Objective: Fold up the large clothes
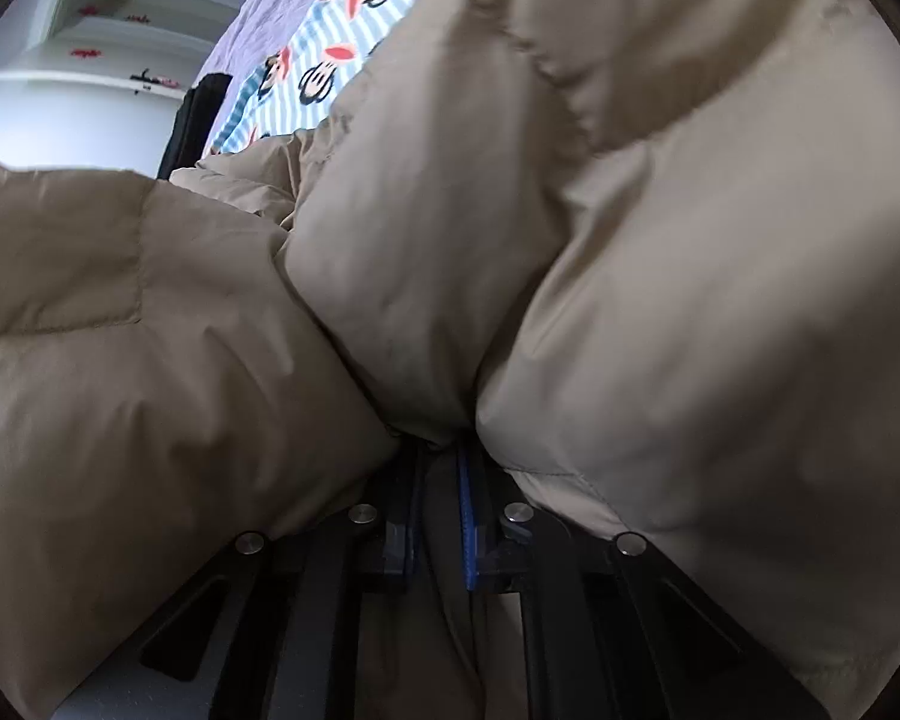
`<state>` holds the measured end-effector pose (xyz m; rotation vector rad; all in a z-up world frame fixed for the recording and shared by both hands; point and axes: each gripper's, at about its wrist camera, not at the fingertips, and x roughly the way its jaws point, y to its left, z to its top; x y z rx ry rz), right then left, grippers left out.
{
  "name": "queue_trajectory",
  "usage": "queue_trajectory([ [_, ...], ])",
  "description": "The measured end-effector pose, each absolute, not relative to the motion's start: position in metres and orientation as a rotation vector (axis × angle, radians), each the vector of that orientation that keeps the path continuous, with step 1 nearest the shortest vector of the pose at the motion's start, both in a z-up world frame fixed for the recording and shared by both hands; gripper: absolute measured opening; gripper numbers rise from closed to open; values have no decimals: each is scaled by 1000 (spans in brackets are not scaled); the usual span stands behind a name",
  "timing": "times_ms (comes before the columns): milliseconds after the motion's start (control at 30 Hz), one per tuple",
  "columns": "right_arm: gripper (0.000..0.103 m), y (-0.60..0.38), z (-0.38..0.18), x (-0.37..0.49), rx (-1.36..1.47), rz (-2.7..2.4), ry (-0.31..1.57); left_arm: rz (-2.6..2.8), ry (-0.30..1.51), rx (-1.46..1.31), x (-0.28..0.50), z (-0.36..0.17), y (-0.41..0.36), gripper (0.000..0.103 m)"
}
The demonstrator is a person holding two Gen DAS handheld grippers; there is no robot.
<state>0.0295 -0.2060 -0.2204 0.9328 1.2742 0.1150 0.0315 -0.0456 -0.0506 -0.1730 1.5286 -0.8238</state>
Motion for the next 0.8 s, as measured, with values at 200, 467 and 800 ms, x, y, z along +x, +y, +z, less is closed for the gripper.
queue_trajectory([
  [200, 7, -231, -218, 18, 1060, 139, 1280, -920, 1572, -174, 33, -51, -92, 66],
  [467, 23, -292, -178, -63, 1102, 42, 1185, -1099, 1639, -147, 35, -85, -173, 69],
  [800, 72, -322, -117, -160, 1009, -145, 1052, -1092, 1632, -70, 21, -110, -240, 80],
])
